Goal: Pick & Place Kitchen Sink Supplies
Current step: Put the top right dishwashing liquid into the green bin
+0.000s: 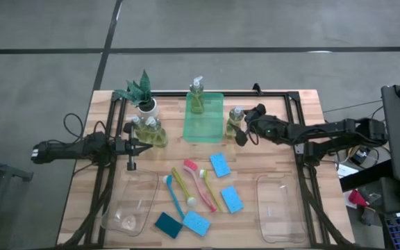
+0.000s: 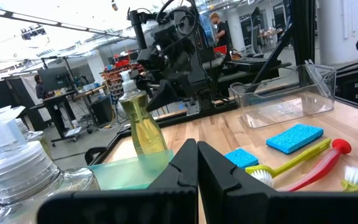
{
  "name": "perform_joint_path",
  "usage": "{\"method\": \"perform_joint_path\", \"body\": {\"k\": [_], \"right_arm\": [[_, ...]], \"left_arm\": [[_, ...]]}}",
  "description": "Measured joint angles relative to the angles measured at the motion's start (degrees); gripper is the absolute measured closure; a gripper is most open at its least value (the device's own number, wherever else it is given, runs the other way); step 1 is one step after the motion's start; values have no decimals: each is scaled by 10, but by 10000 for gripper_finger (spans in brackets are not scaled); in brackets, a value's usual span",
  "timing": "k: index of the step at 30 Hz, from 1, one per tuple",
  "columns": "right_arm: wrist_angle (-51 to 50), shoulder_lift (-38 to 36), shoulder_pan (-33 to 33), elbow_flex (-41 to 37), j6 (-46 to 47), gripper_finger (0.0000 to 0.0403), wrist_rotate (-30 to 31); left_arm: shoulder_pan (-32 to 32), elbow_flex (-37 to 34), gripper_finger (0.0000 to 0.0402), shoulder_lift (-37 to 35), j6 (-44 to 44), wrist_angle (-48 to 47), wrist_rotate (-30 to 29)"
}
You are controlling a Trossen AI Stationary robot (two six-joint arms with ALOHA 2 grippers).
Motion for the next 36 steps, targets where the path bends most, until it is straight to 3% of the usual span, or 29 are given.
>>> {"method": "perform_joint_path", "body": {"k": [9, 22, 36], "right_arm": [[21, -21, 0, 0, -17, 48, 0], [24, -29, 0, 2, -2, 114, -20], [12, -33, 1, 23, -12, 113, -25]], "left_arm": [[0, 0, 401, 0, 0, 0, 0], [0, 0, 401, 0, 0, 0, -2], [0, 0, 401, 0, 0, 0, -2]]}}
